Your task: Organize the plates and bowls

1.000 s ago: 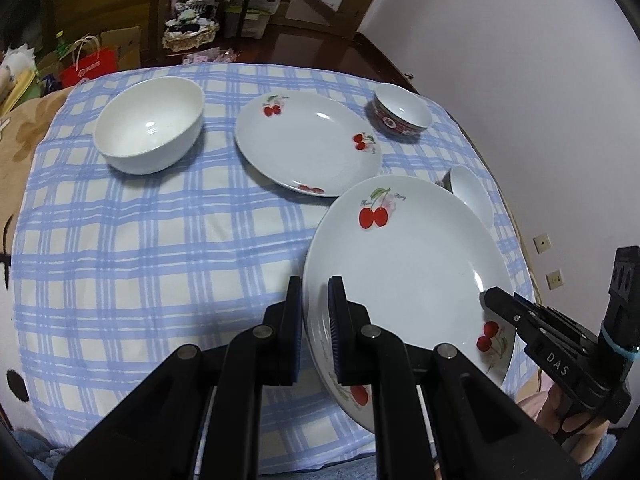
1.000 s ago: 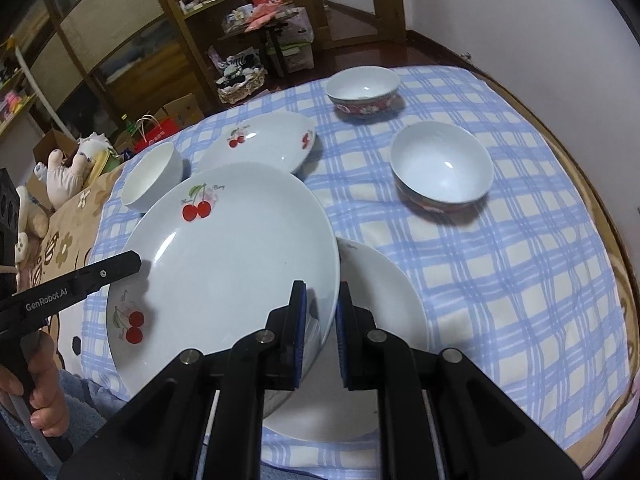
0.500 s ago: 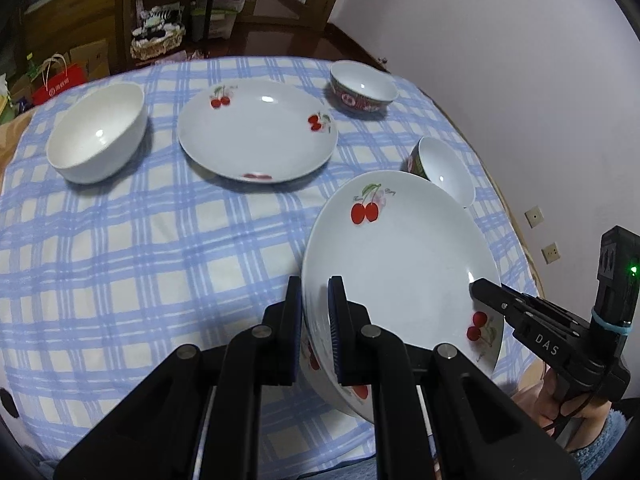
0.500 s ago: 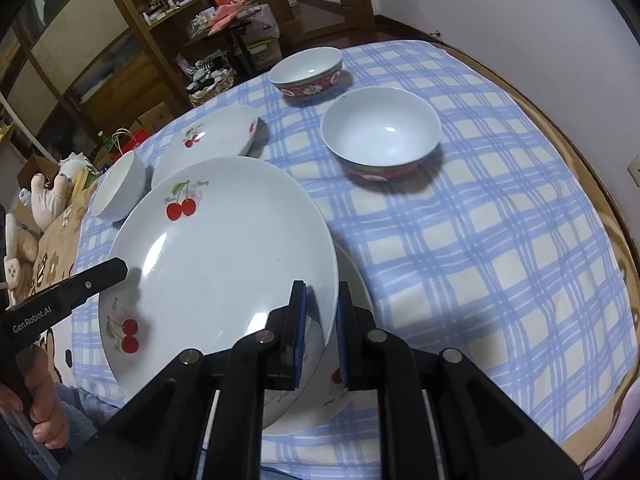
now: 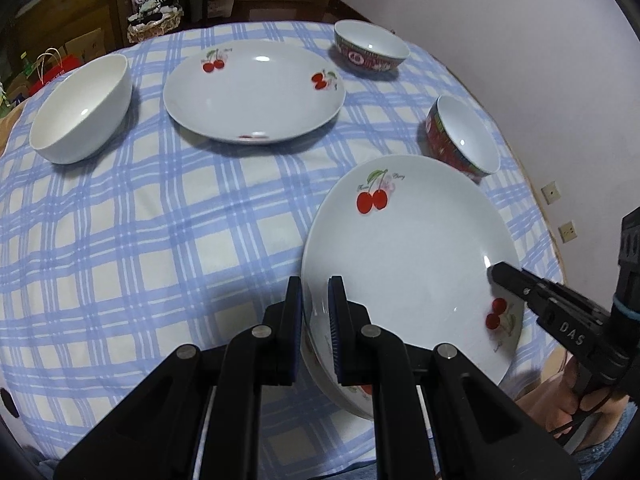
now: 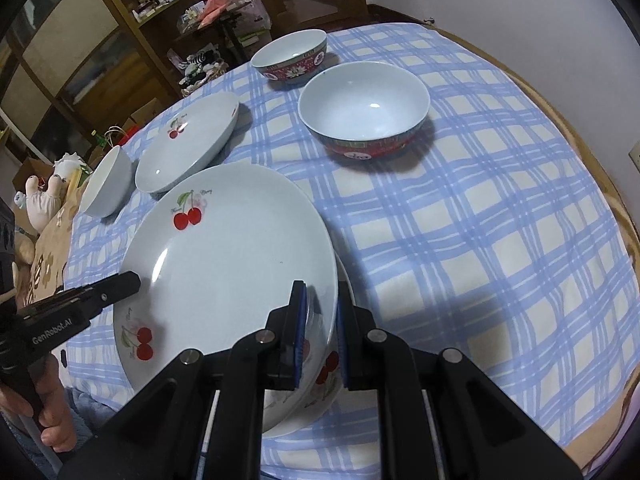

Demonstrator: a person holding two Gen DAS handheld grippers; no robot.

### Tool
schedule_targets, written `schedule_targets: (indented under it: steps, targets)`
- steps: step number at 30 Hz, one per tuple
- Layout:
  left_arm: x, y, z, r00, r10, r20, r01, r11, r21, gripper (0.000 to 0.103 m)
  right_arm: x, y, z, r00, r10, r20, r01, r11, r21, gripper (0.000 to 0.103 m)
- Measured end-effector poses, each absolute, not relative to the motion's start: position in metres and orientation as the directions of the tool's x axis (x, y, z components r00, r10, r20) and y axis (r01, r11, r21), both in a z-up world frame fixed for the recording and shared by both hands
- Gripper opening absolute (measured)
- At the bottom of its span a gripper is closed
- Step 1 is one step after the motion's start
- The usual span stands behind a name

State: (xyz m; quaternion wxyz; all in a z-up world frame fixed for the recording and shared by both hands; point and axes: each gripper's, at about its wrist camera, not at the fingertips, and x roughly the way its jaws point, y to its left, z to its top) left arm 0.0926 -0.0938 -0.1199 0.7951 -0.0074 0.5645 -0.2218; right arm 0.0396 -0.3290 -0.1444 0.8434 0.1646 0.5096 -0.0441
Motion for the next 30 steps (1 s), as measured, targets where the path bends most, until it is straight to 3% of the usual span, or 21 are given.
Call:
schedule_targets:
  steps: [30]
  targets:
    - [0.096,-0.102,-0.147,0.200,-0.296,-0.934,0.358,0.909,-0.211,0.012,0.041,-0.332,-0.167,0.430,0.112,-0.896,0.274,0.929,0.248,0.015]
